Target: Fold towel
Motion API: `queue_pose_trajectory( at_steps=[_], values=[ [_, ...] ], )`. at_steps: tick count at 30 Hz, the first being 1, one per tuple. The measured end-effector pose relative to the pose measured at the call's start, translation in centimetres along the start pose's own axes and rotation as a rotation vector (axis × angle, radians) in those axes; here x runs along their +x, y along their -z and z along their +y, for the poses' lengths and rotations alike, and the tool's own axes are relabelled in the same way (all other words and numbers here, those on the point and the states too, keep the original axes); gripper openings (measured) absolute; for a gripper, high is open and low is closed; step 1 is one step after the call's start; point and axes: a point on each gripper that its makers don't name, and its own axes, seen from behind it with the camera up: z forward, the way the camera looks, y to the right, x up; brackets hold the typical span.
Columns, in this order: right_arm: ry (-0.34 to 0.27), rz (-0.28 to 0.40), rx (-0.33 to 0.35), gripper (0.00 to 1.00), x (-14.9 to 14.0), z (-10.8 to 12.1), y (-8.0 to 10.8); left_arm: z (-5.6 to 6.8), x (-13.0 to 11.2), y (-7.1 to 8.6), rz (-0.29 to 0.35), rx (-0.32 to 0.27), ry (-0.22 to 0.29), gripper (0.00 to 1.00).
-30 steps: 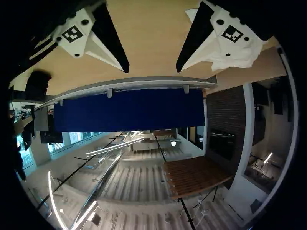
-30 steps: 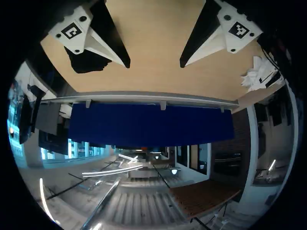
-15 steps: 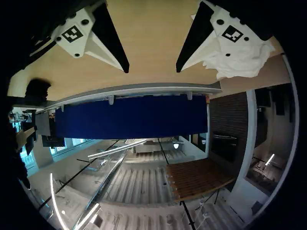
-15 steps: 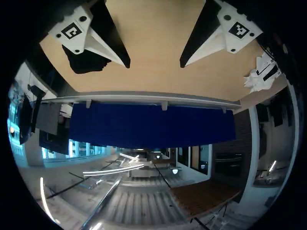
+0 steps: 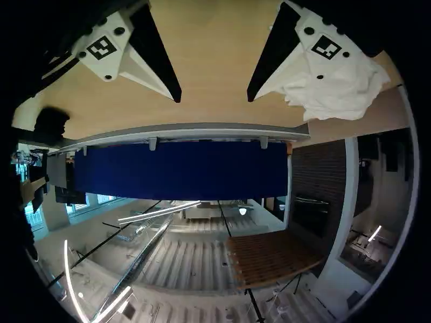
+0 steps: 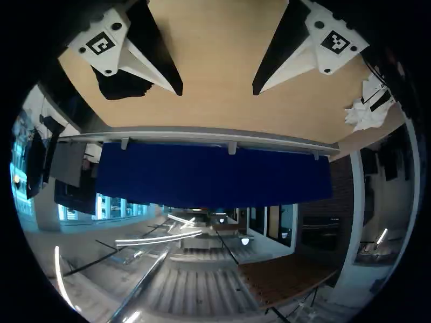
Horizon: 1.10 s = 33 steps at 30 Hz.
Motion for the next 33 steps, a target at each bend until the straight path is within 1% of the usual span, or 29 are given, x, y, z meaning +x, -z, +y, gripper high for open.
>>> queue_pose_trajectory(
  at_steps=[5,9,12,18,20,26,33],
  values=[
    [-0.001,0.0,-0.002,1.0,-0.1,0.3,0.0,0.1,0.1,0.0,-0.001,-0.005,0.001,0.9],
    [-0.008,0.006,-0.004,1.0,-0.1,0.6,0.0,-0.1,0.2,0.1,-0.001,0.0,0.001,0.9],
    [-0.016,0.014,-0.004,1.0,-0.1,0.9,0.1,-0.4,0.2,0.1,-0.003,0.01,0.001,0.9],
    [-0.024,0.041,-0.008,1.0,0.7,1.8,0.4,-0.4,0.1,0.1,-0.004,0.011,0.001,0.91],
    [-0.03,0.058,-0.011,1.0,1.3,2.2,0.6,-0.4,0.1,0.1,-0.004,0.011,0.002,0.94],
    [-0.036,0.117,-0.031,1.0,2.6,4.1,1.0,-0.4,0.3,0.1,-0.005,0.011,-0.001,0.95],
    [-0.069,0.176,-0.086,1.0,1.8,7.5,1.4,-0.5,0.3,0.1,-0.005,0.011,0.0,0.95]
  ],
)
